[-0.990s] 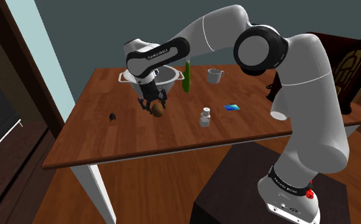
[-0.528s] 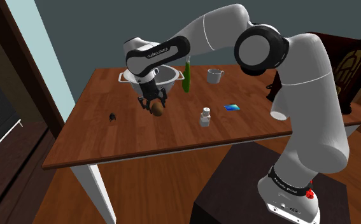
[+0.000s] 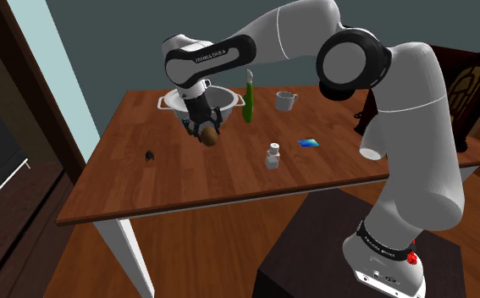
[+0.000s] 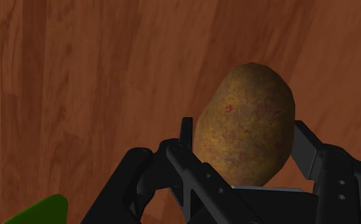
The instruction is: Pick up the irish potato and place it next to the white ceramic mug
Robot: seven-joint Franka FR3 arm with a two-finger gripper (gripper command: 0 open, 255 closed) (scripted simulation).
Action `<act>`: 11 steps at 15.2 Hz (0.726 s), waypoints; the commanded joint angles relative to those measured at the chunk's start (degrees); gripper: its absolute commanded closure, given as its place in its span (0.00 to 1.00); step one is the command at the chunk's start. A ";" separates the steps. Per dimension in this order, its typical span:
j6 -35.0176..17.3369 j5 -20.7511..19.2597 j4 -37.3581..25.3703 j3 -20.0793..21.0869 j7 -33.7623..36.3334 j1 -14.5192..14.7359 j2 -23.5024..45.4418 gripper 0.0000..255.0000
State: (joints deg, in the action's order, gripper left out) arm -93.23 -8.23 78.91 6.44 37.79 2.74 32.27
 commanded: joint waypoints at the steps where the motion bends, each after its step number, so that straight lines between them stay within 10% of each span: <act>1: 1.42 0.03 -1.27 0.00 -0.19 0.02 -0.15 1.00; 11: 8.58 0.17 -7.60 0.05 -0.87 0.29 -1.02 1.00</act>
State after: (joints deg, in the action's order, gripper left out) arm -85.63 -8.06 72.40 6.51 37.05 3.00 31.13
